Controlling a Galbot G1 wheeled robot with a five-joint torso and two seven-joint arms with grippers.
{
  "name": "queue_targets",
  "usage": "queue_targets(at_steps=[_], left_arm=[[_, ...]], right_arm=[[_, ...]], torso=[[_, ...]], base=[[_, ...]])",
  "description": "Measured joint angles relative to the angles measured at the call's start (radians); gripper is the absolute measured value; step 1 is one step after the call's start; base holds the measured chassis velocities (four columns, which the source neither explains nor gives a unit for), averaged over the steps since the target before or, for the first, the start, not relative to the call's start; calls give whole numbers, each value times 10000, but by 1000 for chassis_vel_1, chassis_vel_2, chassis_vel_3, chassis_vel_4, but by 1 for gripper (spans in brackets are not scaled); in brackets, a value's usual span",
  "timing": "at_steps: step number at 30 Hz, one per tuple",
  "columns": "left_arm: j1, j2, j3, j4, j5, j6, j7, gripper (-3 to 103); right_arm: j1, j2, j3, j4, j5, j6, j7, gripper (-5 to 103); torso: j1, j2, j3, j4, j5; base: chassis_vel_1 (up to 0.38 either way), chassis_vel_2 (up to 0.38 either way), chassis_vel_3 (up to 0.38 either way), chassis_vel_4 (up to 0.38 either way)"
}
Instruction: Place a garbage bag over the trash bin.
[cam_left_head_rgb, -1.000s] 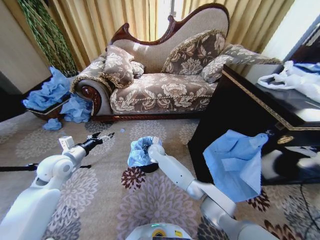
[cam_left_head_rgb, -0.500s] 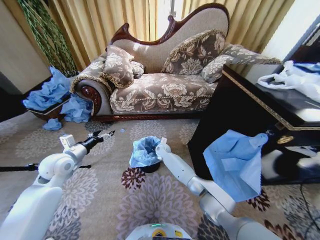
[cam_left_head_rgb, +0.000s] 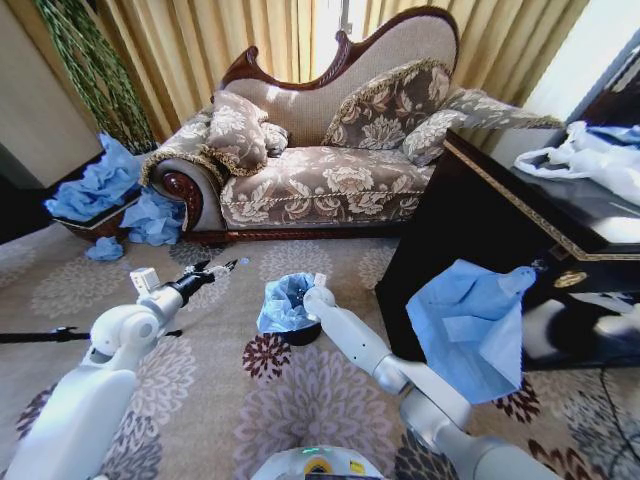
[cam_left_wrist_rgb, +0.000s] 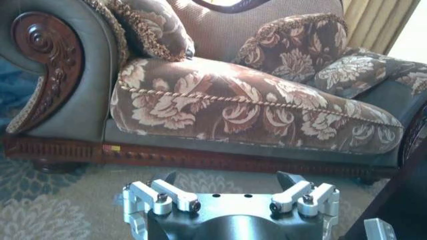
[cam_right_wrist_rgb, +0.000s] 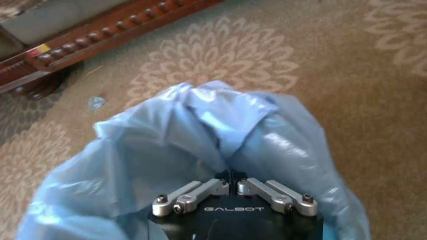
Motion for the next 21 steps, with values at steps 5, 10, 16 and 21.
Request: queue_targets(at_steps=[5,10,16,21], left_arm=[[9,-19,-2,9,9,0,0,100],[13,-77,60,33,6,0,16,100],[70,-49,38,219,3,0,65,100],[92,-12,-13,248,-10,-6,81,100]], right_arm=[[-117,-1,79,-139,-95,56,-151,0],[-455,-4,-224,383,-206,124,-674,0],[-568,-2,-715,455,-824,545,-2384,0],[-554,-2,-749,306,-803,399,-2395,0]], torso=[[0,0,0,1,3],[-1,0,0,-1,4],[0,0,0,1,2],[0,0,0,2,1]], base=[[0,0,0,0],[0,0,0,0],[0,0,0,0],[0,0,0,0]])
